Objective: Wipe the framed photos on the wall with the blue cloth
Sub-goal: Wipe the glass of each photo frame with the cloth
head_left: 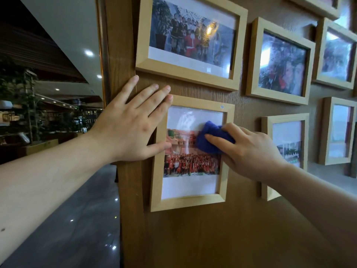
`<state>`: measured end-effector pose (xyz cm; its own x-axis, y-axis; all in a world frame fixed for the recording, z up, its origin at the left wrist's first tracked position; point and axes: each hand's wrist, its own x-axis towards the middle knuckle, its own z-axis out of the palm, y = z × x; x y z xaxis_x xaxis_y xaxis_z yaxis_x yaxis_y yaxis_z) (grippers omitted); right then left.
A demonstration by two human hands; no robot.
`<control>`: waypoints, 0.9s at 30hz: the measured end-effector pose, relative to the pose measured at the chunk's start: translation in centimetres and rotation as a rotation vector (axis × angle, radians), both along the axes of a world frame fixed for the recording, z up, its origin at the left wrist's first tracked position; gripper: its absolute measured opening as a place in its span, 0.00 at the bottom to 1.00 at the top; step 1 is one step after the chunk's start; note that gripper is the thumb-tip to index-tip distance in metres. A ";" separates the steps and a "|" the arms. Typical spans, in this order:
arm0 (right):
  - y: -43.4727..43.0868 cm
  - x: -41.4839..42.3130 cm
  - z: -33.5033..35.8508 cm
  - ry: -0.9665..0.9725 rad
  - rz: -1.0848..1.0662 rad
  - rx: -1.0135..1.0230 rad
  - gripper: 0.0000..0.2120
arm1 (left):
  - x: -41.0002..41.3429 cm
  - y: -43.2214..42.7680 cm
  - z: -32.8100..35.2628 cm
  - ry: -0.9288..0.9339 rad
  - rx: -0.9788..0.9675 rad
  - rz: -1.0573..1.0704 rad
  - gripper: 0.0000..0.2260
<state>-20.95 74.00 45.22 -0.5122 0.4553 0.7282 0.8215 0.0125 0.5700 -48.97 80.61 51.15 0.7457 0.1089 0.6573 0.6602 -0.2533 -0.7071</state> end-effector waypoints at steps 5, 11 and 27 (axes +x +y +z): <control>0.1 -2.3 0.2 -0.002 0.046 -0.023 0.22 | 0.0 0.0 -0.1 -0.003 0.001 -0.005 0.41; 0.7 -4.7 -0.5 -0.036 0.134 -0.047 0.22 | 0.0 0.3 -0.1 -0.014 0.034 -0.020 0.35; 0.4 -4.7 -3.1 -0.069 0.184 -0.213 0.20 | 0.1 0.4 -0.2 -0.010 0.043 -0.022 0.34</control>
<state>-25.63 74.44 42.11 -0.6452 0.4891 0.5869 0.7539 0.2829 0.5930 -48.92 81.06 50.98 0.7410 0.0643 0.6685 0.6620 -0.2374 -0.7109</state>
